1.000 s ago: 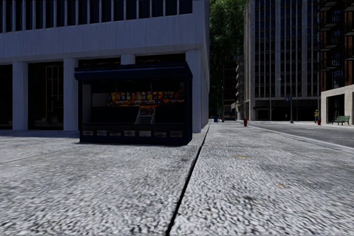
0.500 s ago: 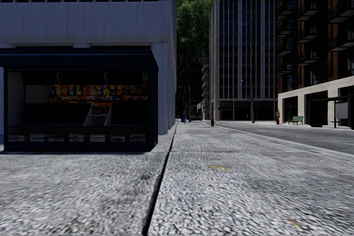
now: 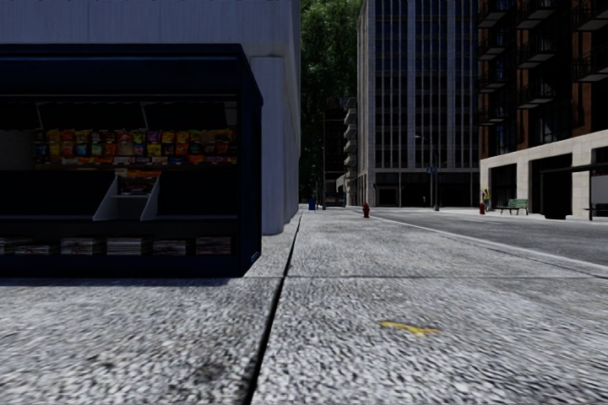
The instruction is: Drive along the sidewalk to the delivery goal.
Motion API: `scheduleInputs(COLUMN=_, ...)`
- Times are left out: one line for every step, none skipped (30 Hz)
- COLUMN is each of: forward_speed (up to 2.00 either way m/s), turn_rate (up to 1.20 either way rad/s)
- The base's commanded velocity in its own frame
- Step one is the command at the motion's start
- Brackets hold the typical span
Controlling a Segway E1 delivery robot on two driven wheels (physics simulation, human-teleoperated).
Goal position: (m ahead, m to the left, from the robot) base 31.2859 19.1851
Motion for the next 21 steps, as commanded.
scheduleInputs(forward_speed=2.0, turn_rate=0.0)
scheduleInputs(forward_speed=2.0, turn_rate=0.0)
scheduleInputs(forward_speed=2.0, turn_rate=0.0)
scheduleInputs(forward_speed=2.0, turn_rate=0.0)
scheduleInputs(forward_speed=2.0, turn_rate=0.0)
scheduleInputs(forward_speed=2.0, turn_rate=0.0)
scheduleInputs(forward_speed=2.0, turn_rate=0.0)
scheduleInputs(forward_speed=2.0, turn_rate=0.0)
scheduleInputs(forward_speed=2.0, turn_rate=0.0)
scheduleInputs(forward_speed=2.0, turn_rate=0.0)
scheduleInputs(forward_speed=2.0, turn_rate=0.0)
scheduleInputs(forward_speed=2.0, turn_rate=0.0)
scheduleInputs(forward_speed=2.0, turn_rate=0.0)
scheduleInputs(forward_speed=2.0, turn_rate=0.0)
scheduleInputs(forward_speed=2.0, turn_rate=0.0)
scheduleInputs(forward_speed=2.0, turn_rate=0.0)
scheduleInputs(forward_speed=2.0, turn_rate=0.0)
scheduleInputs(forward_speed=2.0, turn_rate=-0.11)
scheduleInputs(forward_speed=2.0, turn_rate=-0.22)
scheduleInputs(forward_speed=2.0, turn_rate=-0.31)
scheduleInputs(forward_speed=2.0, turn_rate=-0.33)
